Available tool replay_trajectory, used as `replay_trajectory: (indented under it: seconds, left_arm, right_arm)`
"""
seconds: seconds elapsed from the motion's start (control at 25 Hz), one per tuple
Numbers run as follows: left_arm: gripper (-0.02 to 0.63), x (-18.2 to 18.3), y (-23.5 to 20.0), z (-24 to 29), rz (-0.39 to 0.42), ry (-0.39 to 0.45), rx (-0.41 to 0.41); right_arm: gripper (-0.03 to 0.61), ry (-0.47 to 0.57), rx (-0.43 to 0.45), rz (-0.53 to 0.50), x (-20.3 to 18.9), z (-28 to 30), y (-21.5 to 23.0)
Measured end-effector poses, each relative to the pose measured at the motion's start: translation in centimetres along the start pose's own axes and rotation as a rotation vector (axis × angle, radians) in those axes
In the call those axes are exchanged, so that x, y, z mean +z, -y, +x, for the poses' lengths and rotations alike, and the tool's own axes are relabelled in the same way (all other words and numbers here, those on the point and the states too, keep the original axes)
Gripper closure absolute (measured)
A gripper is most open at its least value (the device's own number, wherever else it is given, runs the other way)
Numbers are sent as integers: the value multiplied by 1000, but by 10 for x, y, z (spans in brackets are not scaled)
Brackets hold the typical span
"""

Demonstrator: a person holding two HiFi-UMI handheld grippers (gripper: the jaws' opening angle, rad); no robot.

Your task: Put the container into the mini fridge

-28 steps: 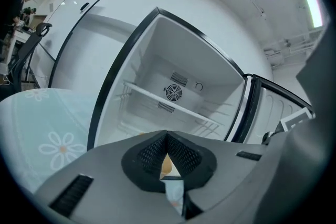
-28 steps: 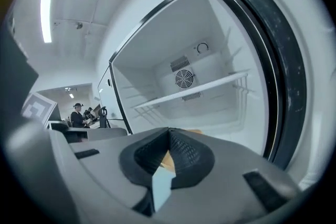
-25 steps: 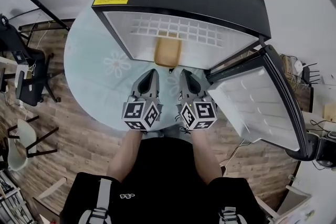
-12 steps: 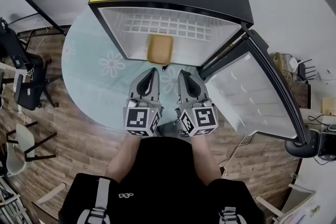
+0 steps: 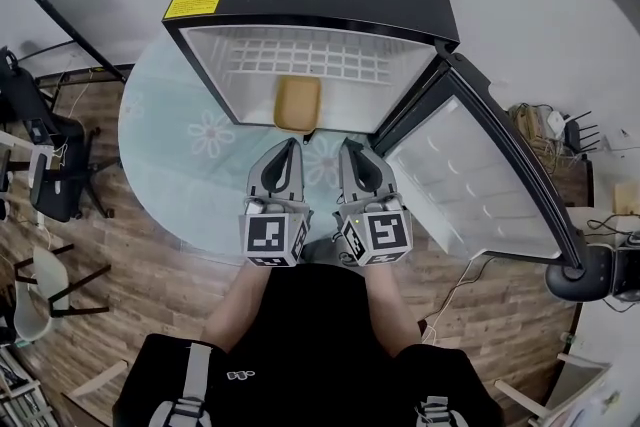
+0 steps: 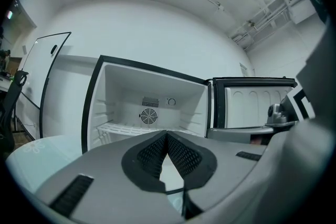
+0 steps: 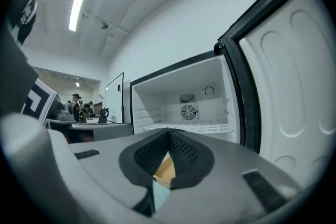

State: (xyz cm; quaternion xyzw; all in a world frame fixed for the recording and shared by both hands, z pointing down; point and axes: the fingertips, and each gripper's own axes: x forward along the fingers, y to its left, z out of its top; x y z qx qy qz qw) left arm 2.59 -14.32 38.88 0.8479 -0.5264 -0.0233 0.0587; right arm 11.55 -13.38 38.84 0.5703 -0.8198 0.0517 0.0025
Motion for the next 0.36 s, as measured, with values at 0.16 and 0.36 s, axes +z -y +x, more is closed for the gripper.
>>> replay_trajectory:
  seconds: [0.16, 0.36]
  left_arm:
    - [606, 0, -7, -2, -13, -3, 17]
    - [606, 1, -15, 0, -37, -6, 22]
  right_arm:
    - [574, 9, 20, 1, 2, 2, -5]
    - [574, 15, 41, 0, 3, 10, -10]
